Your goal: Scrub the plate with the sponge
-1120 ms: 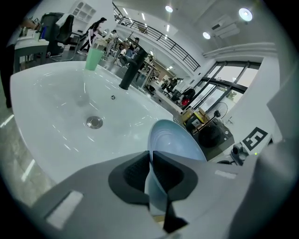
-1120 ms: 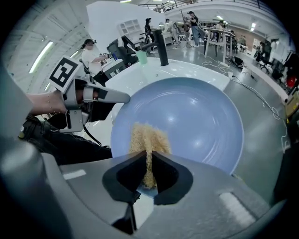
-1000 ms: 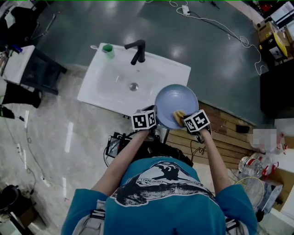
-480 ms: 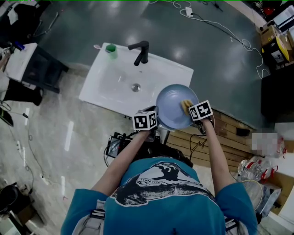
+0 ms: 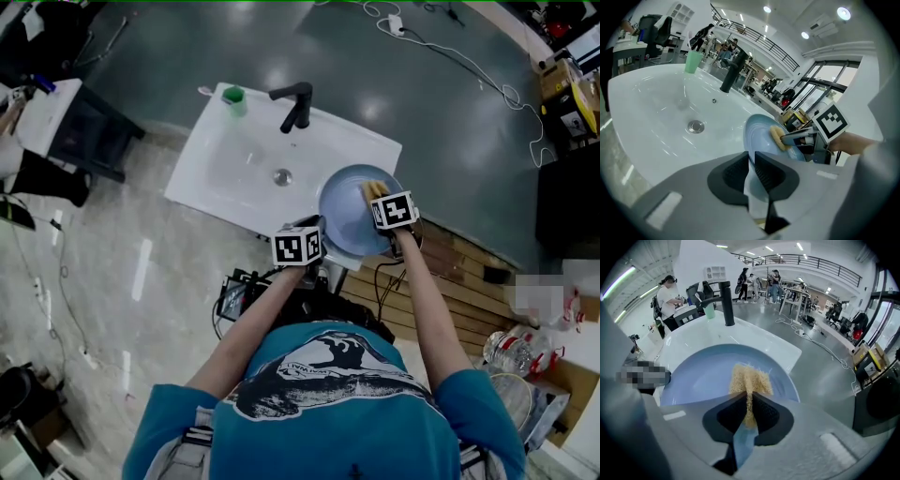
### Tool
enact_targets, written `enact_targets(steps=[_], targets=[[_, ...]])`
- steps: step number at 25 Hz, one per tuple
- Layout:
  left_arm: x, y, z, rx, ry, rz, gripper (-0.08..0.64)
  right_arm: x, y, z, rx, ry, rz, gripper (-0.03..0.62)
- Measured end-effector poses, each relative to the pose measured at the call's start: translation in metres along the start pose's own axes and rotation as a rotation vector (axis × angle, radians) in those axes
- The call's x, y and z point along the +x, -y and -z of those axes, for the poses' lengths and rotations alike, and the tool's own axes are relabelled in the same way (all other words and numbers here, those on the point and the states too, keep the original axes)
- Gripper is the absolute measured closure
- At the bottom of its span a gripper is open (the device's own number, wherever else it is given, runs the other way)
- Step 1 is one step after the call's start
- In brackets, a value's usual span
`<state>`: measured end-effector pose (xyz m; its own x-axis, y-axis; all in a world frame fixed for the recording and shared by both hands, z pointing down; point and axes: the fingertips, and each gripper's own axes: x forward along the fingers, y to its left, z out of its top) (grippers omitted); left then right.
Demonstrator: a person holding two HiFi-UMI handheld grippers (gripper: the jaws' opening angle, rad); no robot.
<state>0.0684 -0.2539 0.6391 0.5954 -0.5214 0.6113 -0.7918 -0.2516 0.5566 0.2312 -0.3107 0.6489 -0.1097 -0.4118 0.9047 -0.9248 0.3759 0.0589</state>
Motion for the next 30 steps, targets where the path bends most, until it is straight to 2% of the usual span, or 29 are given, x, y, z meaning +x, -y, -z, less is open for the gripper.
enact_targets(steps=[3, 7, 11, 15, 23, 30], targets=[[0.000, -0.001, 0.000, -0.002, 0.001, 0.000, 0.506, 0.004, -0.015, -0.011, -0.025, 0.024, -0.014, 0.557], [-0.001, 0.000, 0.001, -0.008, 0.000, -0.004, 0.506, 0.005, -0.050, -0.017, -0.047, 0.051, -0.088, 0.558], [-0.001, -0.002, 0.000, -0.016, 0.005, -0.018, 0.508, 0.001, -0.085, -0.011, -0.051, 0.062, -0.179, 0.557], [0.000, -0.004, -0.004, -0.016, 0.007, -0.024, 0.511, -0.006, -0.103, 0.003, -0.058, 0.058, -0.241, 0.558], [0.001, -0.005, -0.005, -0.009, 0.002, -0.016, 0.512, -0.020, -0.092, 0.041, -0.051, -0.006, -0.275, 0.558], [0.000, -0.003, -0.004, 0.007, -0.008, -0.005, 0.511, -0.023, -0.065, 0.050, 0.017, -0.021, -0.256, 0.557]])
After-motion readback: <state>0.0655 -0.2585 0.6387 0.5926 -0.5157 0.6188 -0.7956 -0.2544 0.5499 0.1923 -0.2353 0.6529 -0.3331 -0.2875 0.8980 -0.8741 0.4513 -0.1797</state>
